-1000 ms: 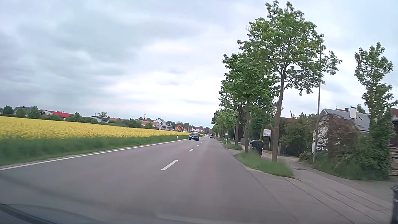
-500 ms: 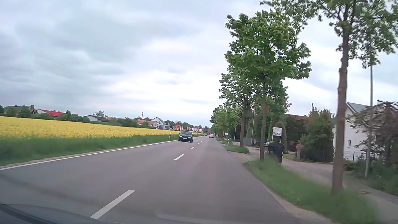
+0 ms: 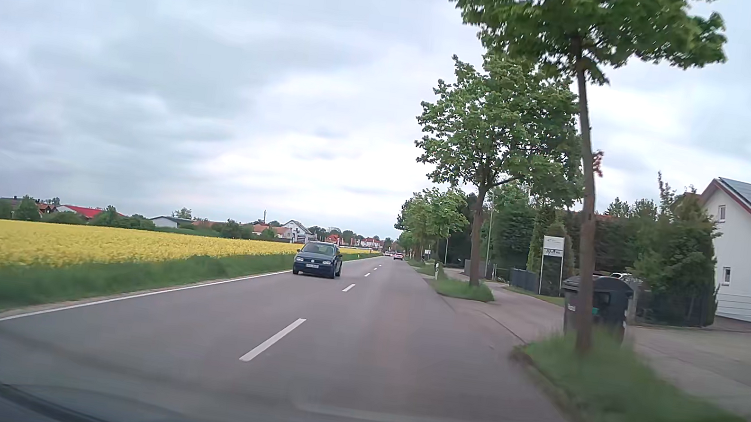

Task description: Follow the waypoints while adhering to traffic rules and regulations

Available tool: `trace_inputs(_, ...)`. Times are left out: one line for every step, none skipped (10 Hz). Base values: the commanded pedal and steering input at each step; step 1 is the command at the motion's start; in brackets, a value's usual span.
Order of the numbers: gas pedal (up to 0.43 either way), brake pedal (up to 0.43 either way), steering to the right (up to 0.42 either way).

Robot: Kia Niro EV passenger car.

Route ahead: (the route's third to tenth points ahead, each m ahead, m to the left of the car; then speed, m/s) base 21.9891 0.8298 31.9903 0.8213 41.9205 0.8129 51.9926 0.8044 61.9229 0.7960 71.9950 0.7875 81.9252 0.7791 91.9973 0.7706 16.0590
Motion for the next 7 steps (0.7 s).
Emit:
trace_inputs(0.169, 0.000, 0.000)
trace_inputs(0.169, 0.000, -0.001)
trace_inputs(0.169, 0.000, -0.001)
trace_inputs(0.157, 0.000, -0.001)
trace_inputs(0.157, 0.000, -0.002)
trace_inputs(0.157, 0.000, -0.002)
trace_inputs(0.157, 0.000, -0.002)
